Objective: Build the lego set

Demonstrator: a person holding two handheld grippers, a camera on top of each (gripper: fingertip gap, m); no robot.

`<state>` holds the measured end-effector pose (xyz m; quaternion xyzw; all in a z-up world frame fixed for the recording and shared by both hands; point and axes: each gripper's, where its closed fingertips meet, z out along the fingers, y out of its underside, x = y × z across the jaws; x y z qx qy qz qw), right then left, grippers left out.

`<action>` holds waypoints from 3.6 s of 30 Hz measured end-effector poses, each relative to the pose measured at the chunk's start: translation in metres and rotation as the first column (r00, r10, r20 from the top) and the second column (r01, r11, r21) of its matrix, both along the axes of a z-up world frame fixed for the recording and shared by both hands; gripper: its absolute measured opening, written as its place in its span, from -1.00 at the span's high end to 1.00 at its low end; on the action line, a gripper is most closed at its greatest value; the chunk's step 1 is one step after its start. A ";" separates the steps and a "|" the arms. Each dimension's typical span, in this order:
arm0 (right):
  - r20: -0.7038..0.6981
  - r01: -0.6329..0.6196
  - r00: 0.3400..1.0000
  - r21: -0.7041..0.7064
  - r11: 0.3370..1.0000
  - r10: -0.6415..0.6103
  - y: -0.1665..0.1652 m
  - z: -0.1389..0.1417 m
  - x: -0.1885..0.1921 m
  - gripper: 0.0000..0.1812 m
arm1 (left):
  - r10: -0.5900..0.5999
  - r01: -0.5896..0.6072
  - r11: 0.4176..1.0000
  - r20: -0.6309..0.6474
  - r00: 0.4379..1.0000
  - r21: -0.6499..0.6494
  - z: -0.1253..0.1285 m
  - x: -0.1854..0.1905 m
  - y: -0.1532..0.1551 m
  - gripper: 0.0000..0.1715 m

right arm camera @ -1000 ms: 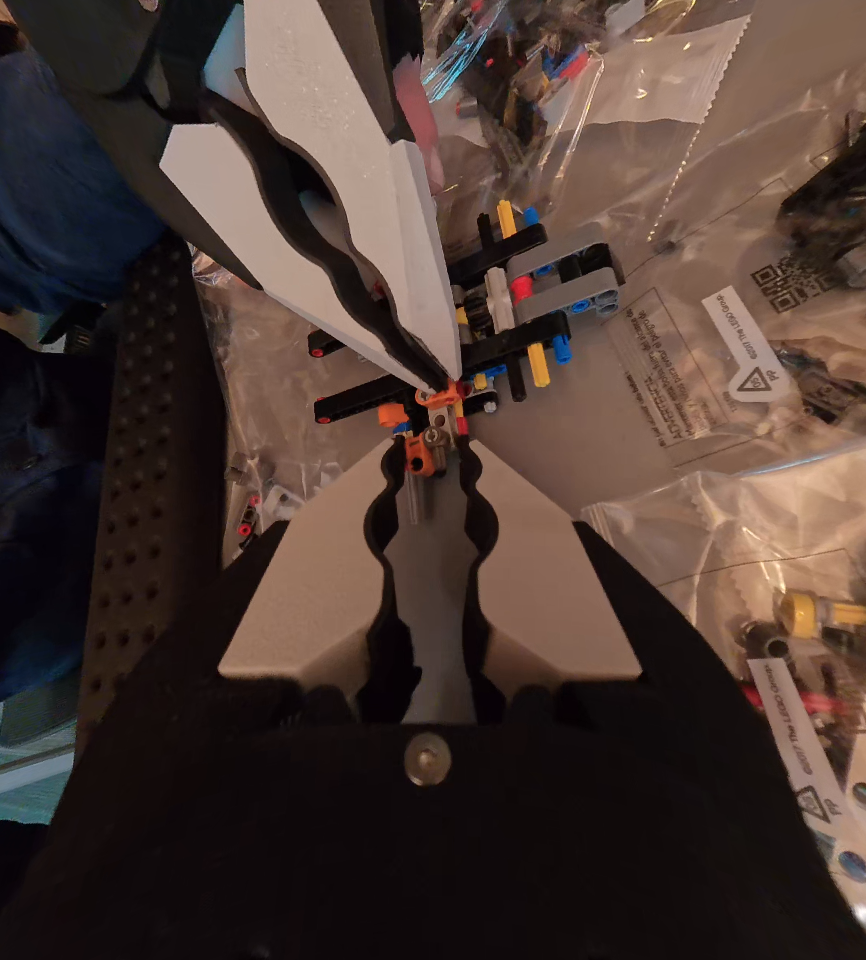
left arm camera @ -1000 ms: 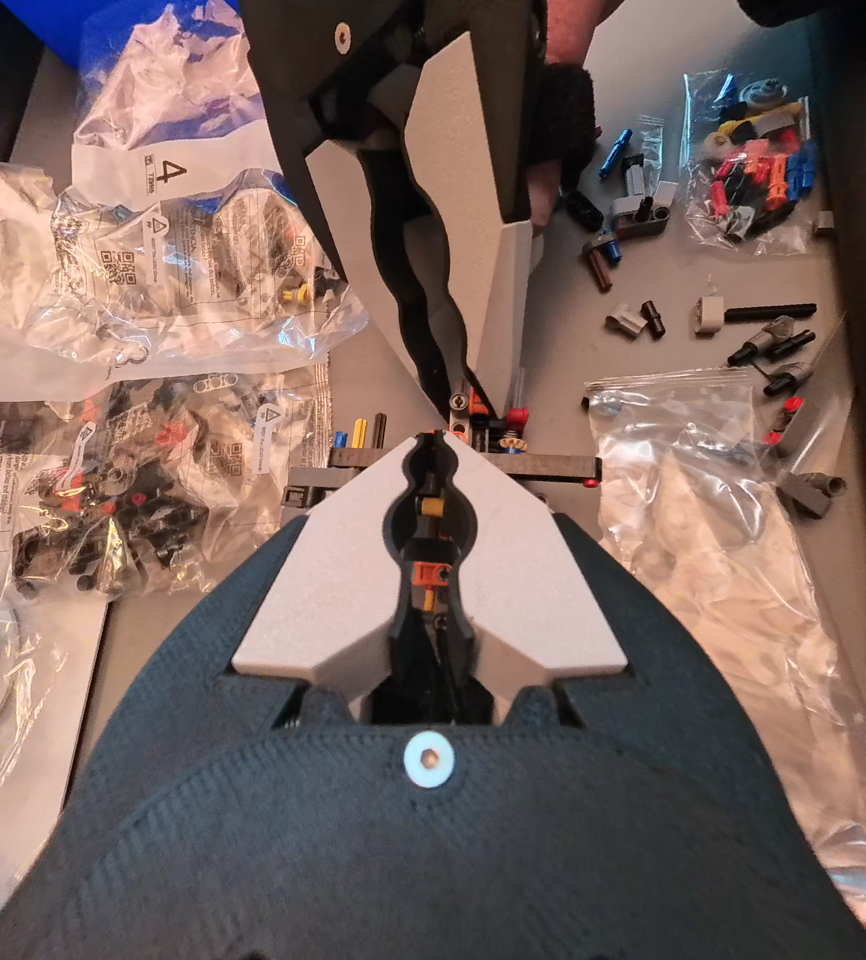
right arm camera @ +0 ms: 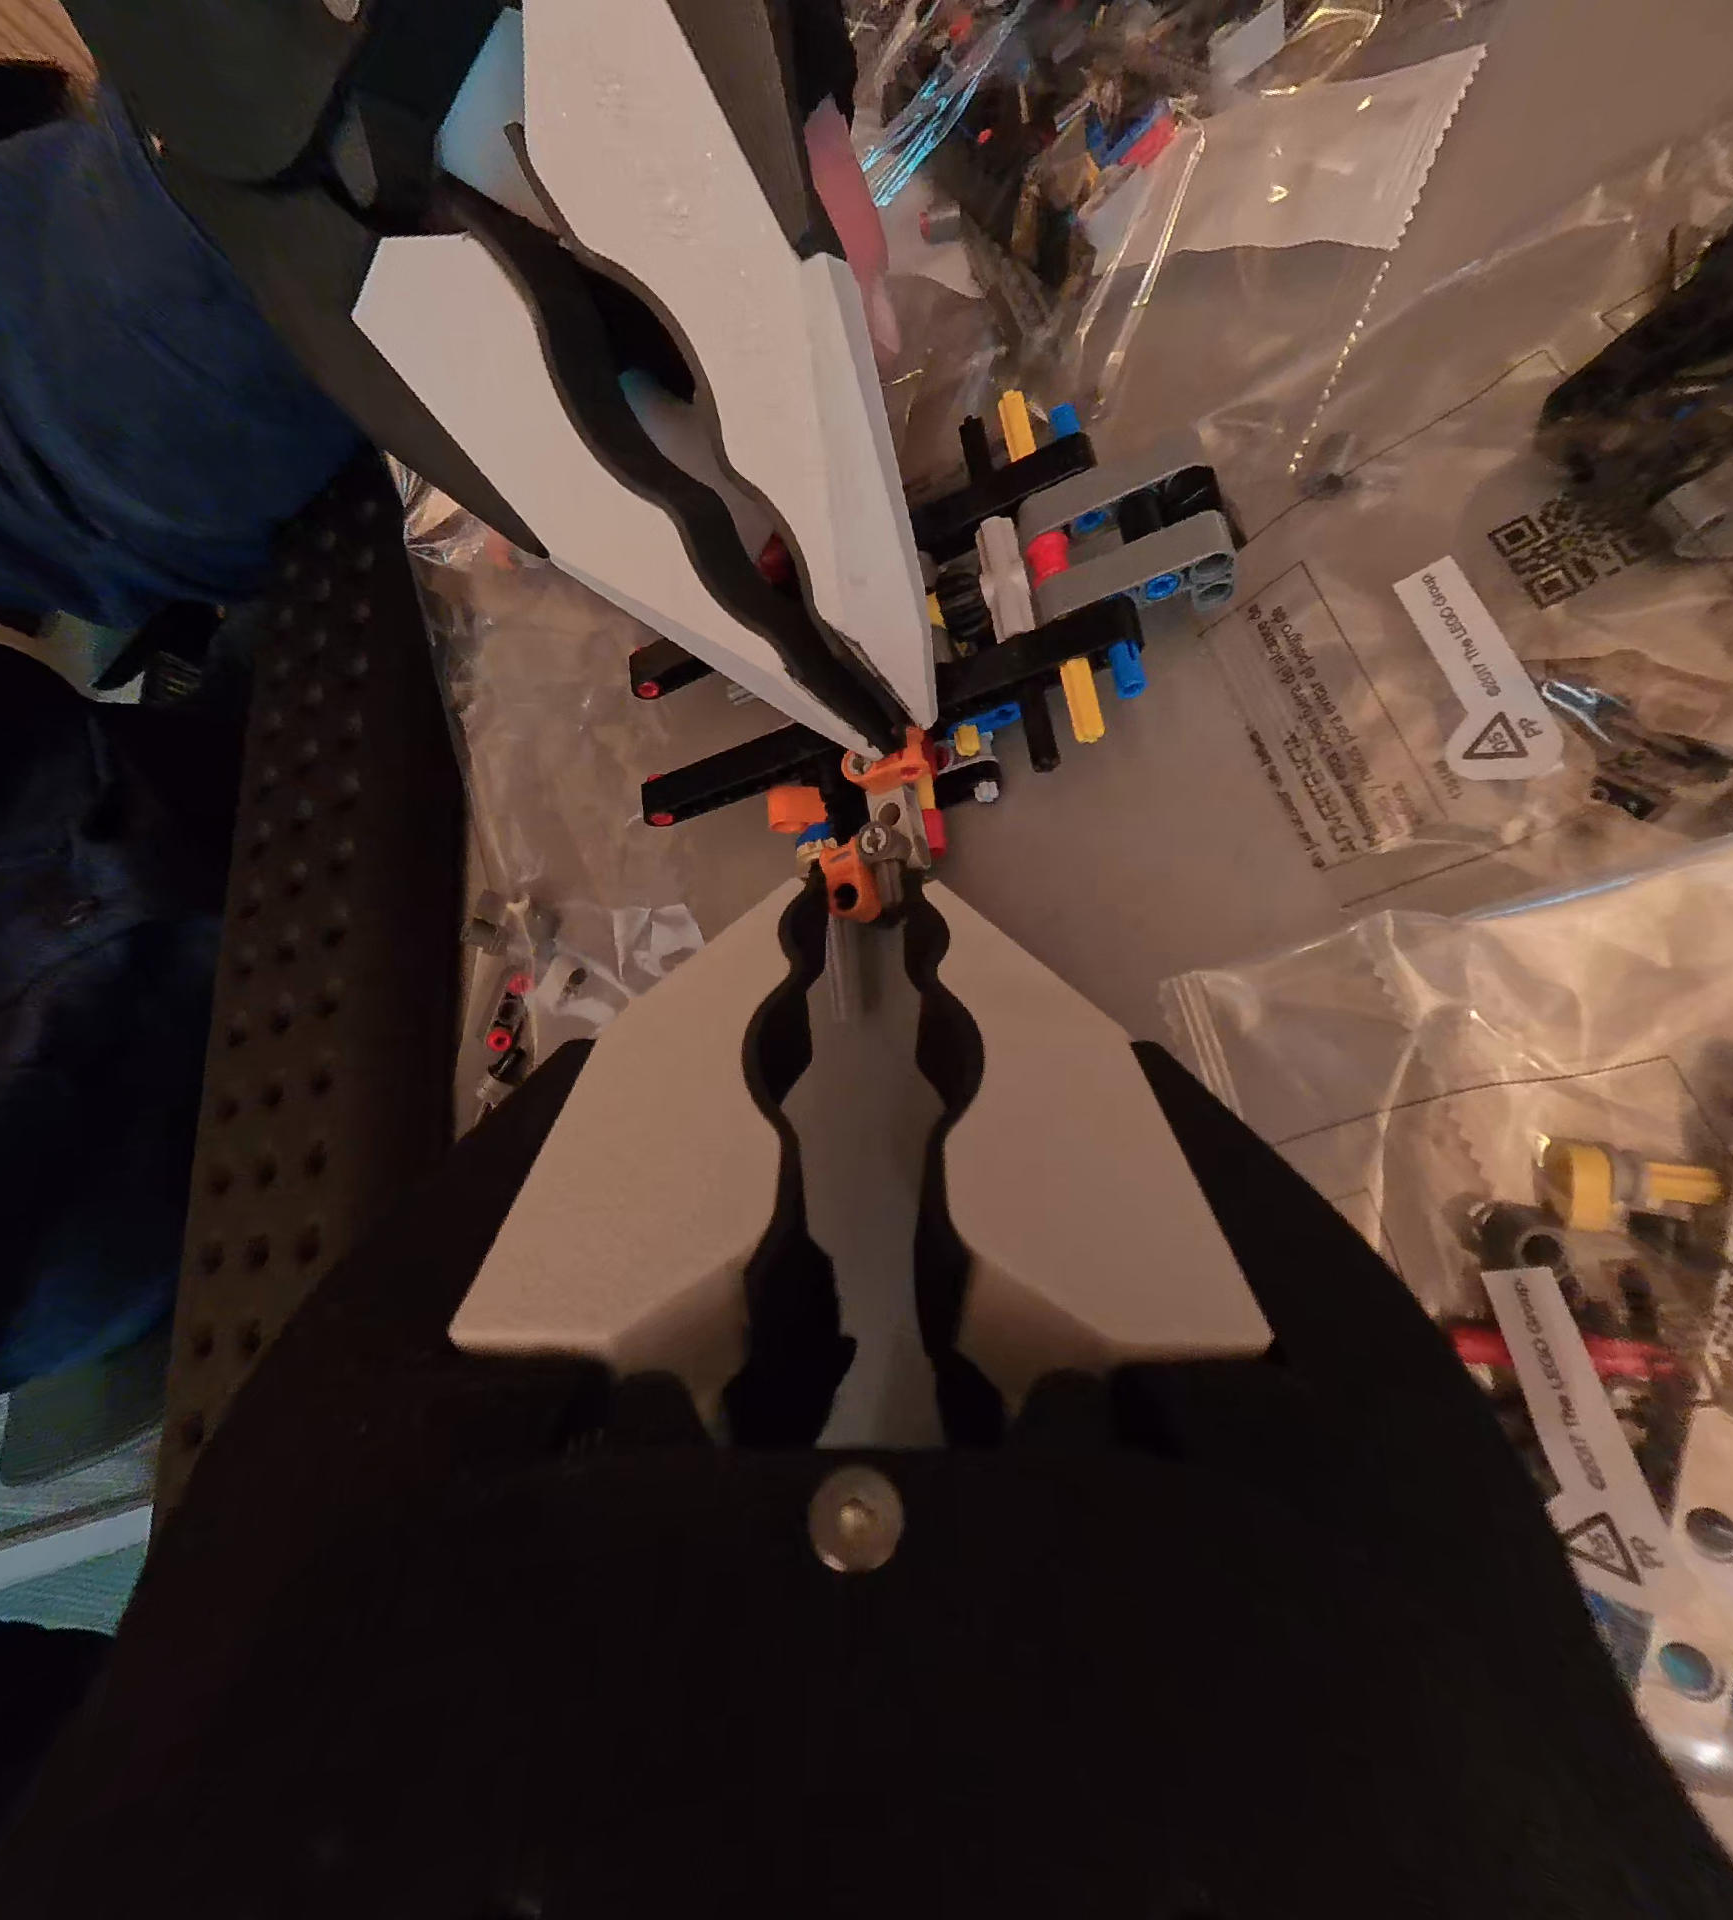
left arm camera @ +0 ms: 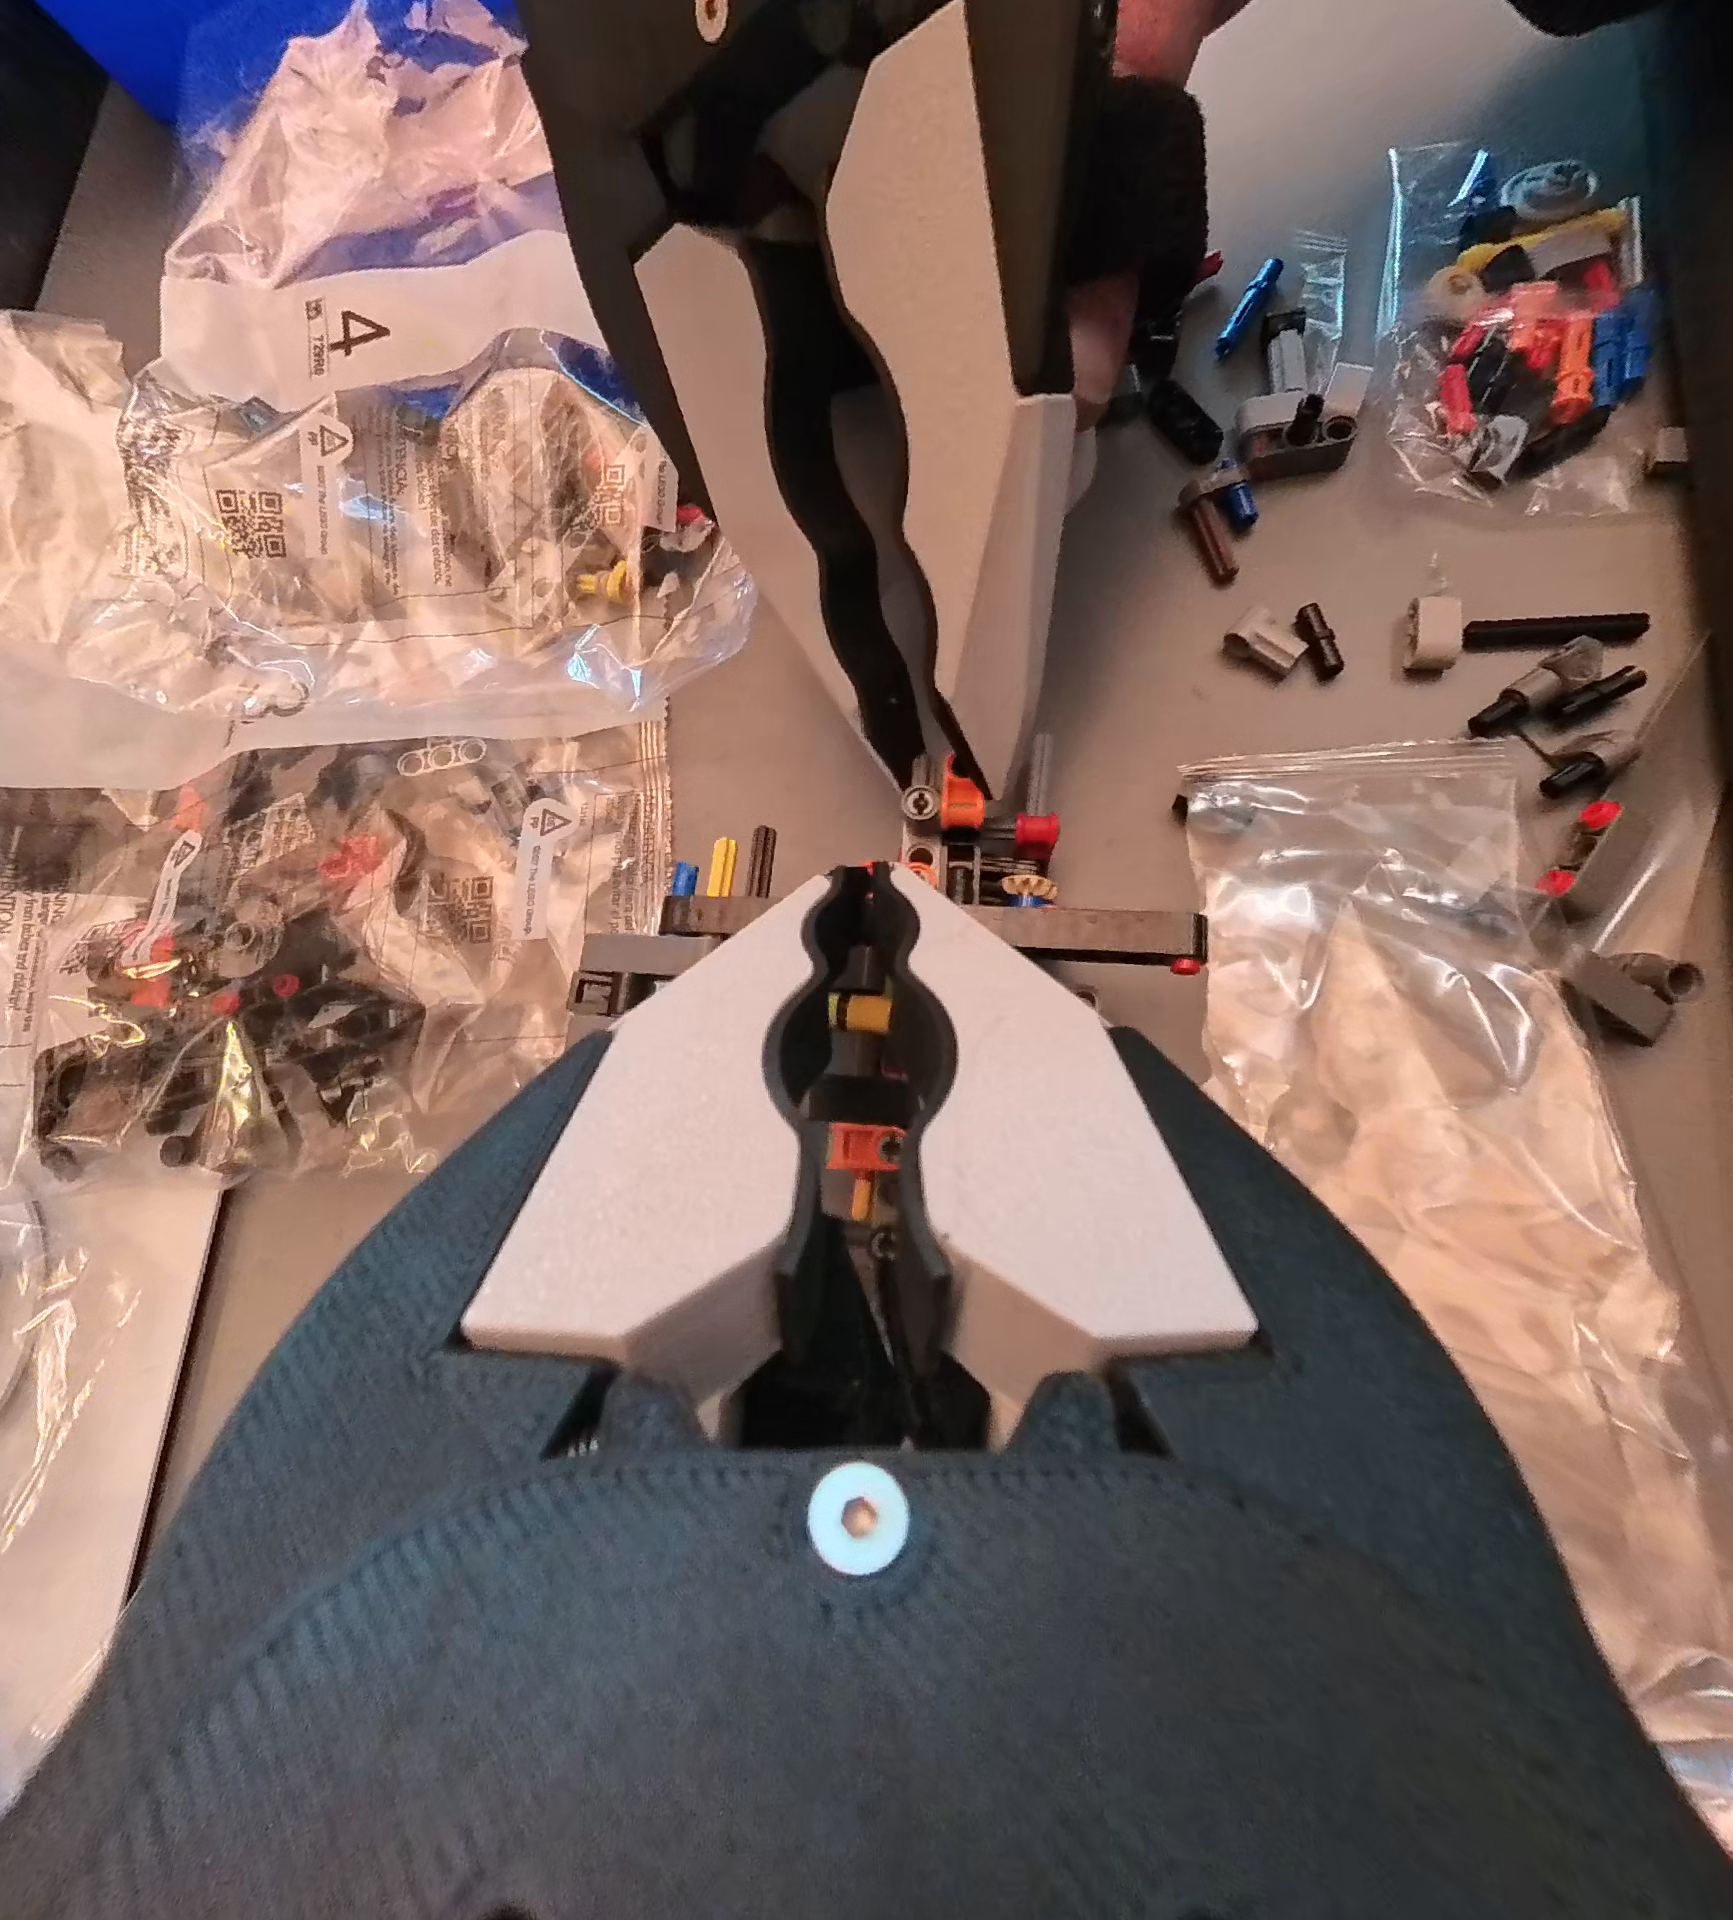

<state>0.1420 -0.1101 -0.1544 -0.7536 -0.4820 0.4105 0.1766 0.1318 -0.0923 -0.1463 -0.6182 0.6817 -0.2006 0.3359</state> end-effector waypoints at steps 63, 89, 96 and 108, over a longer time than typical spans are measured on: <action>-0.040 -0.013 0.999 0.057 0.998 0.015 -0.002 0.000 -0.010 0.88 | 0.269 -0.270 0.963 0.092 0.959 0.004 0.009 -0.017 0.051 -0.28; -0.060 -0.014 0.998 0.056 0.998 0.017 -0.007 0.000 -0.008 0.87 | 0.273 -0.262 0.956 0.071 0.960 -0.130 0.000 -0.015 0.049 -0.34; 0.034 -0.020 0.999 0.104 0.994 0.016 -0.008 -0.012 -0.019 0.72 | 0.266 -0.252 0.952 0.065 0.962 -0.172 -0.004 -0.011 0.047 -0.41; 0.022 0.030 0.999 0.155 0.988 -0.034 -0.006 -0.010 -0.018 0.73 | 0.329 -0.309 0.933 0.088 0.940 -0.186 -0.005 -0.015 0.058 -0.64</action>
